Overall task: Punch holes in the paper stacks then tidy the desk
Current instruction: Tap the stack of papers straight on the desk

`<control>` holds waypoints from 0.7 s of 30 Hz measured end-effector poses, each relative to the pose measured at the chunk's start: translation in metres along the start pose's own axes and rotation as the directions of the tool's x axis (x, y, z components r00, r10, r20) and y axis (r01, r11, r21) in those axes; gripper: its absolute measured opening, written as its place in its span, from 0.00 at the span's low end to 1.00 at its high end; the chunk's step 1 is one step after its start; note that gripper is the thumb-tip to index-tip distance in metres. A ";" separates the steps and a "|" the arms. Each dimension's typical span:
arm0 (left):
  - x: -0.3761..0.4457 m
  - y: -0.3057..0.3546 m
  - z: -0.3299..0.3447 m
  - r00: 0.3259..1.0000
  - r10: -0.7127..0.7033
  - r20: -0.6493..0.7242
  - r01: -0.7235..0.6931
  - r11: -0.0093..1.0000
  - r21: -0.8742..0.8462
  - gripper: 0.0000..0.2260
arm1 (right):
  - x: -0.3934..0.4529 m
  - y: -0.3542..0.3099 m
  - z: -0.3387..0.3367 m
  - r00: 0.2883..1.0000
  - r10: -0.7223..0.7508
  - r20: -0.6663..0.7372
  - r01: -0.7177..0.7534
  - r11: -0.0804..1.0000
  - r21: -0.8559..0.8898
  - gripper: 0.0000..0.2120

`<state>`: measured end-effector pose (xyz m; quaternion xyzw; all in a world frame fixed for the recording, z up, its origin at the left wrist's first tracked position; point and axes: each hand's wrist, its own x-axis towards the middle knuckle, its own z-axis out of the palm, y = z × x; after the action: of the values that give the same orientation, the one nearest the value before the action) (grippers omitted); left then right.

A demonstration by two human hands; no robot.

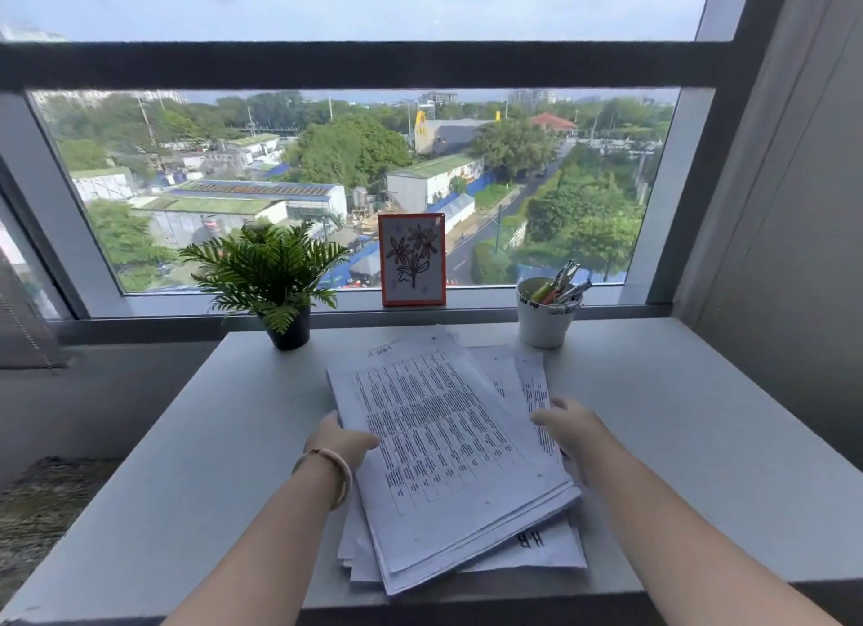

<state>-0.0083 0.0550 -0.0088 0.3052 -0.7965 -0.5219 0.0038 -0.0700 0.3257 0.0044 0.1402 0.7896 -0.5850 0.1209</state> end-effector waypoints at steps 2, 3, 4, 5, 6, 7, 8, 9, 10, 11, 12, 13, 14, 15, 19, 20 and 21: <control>0.001 0.002 0.007 0.996 0.026 0.081 -0.025 1.000 -0.006 0.22 | 0.003 0.001 -0.001 0.999 0.005 0.048 -0.006 1.000 0.011 0.28; 0.003 0.002 0.010 0.993 0.037 0.109 -0.039 0.999 0.018 0.27 | 0.005 0.002 -0.001 0.998 -0.007 0.069 0.006 1.000 0.020 0.26; 0.002 0.005 0.013 0.991 0.062 0.116 -0.069 0.996 0.056 0.32 | 0.007 0.002 -0.001 0.997 -0.010 0.083 0.008 1.000 0.022 0.25; 0.002 0.006 0.015 0.991 0.068 0.118 -0.080 0.992 0.098 0.36 | 0.011 0.003 -0.001 0.996 -0.012 0.092 0.010 1.000 0.024 0.22; -0.001 0.009 0.016 0.991 0.059 0.121 -0.075 0.989 0.125 0.38 | 0.013 0.002 -0.002 0.996 0.000 0.093 -0.002 1.000 0.028 0.19; -0.002 0.011 0.017 0.991 0.055 0.122 -0.071 0.989 0.126 0.38 | 0.019 0.003 -0.003 0.997 0.016 0.081 -0.020 0.999 0.051 0.16; -0.003 0.012 0.017 0.993 0.052 0.109 -0.065 0.991 0.115 0.36 | 0.022 0.001 -0.005 0.998 0.052 0.042 -0.055 0.996 0.066 0.12; -0.003 0.015 0.016 0.995 0.037 0.095 -0.047 0.993 0.106 0.32 | 0.026 0.000 -0.007 0.996 0.090 -0.002 -0.090 0.992 0.084 0.07; 0.002 0.014 0.015 0.997 -0.003 0.077 -0.003 0.996 0.085 0.31 | 0.028 -0.001 -0.008 0.991 0.130 -0.030 -0.126 0.987 0.103 0.05; 0.012 0.011 0.015 0.996 -0.049 0.070 0.044 0.997 0.071 0.35 | 0.033 0.000 -0.009 0.987 0.156 -0.048 -0.150 0.982 0.119 0.05; 0.019 0.010 0.016 0.992 -0.092 0.086 0.088 0.995 0.047 0.40 | 0.036 0.000 -0.008 0.985 0.166 -0.051 -0.159 0.980 0.117 0.06; 0.027 0.006 0.017 0.988 -0.120 0.101 0.119 0.993 0.021 0.40 | 0.039 0.000 -0.007 0.985 0.163 -0.054 -0.157 0.982 0.106 0.07; 0.035 0.002 0.020 0.986 -0.133 0.100 0.131 0.991 0.027 0.35 | 0.042 0.001 -0.006 0.983 0.174 -0.057 -0.169 0.982 0.083 0.10; 0.033 0.004 0.020 0.983 -0.151 0.102 0.144 0.987 0.073 0.29 | 0.042 0.000 -0.004 0.981 0.187 -0.052 -0.184 0.981 0.053 0.15; 0.017 0.014 0.017 0.988 -0.143 0.062 0.129 0.972 0.196 0.11 | 0.027 -0.011 -0.008 0.994 0.109 0.008 -0.106 0.978 -0.182 0.12; 0.017 0.015 0.017 0.990 -0.131 0.053 0.116 0.968 0.221 0.08 | 0.024 -0.012 -0.010 0.995 0.098 0.032 -0.088 0.968 -0.236 0.13; 0.016 0.016 0.018 0.992 -0.114 0.047 0.099 0.963 0.252 0.07 | 0.019 -0.012 -0.013 0.995 0.087 0.051 -0.071 0.965 -0.252 0.14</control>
<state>-0.0347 0.0668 -0.0088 0.3297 -0.8378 -0.4264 -0.0868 -0.0922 0.3365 0.0126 0.1372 0.8467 -0.4796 0.1851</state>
